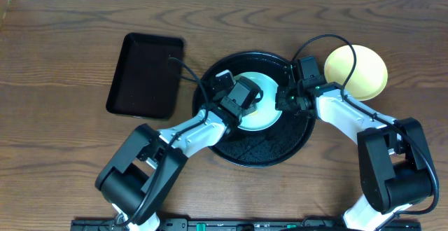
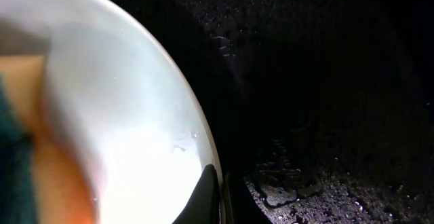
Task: Clean dirty plates on tray and stack at the side
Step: 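Scrub the green plate with the sponge while right gripper holds rim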
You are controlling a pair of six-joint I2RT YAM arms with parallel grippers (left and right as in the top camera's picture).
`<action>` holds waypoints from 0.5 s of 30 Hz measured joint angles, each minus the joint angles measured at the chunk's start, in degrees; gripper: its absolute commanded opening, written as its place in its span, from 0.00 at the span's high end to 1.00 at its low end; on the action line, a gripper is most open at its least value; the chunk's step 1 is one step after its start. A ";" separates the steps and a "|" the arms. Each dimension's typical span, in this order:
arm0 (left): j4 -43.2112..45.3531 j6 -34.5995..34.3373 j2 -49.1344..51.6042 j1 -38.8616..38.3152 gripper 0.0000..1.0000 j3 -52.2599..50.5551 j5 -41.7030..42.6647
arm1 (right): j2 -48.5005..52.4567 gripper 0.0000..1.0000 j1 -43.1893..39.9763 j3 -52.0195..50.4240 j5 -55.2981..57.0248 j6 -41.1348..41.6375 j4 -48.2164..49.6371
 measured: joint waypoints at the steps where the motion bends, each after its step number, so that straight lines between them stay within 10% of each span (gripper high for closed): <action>1: -1.73 0.52 -0.57 0.35 0.92 0.04 -0.74 | 0.00 0.99 0.00 0.00 -0.02 0.00 0.00; 15: -9.77 10.19 -15.91 4.11 0.92 -1.05 -16.76 | 0.00 0.99 0.00 0.00 -0.42 0.02 -0.09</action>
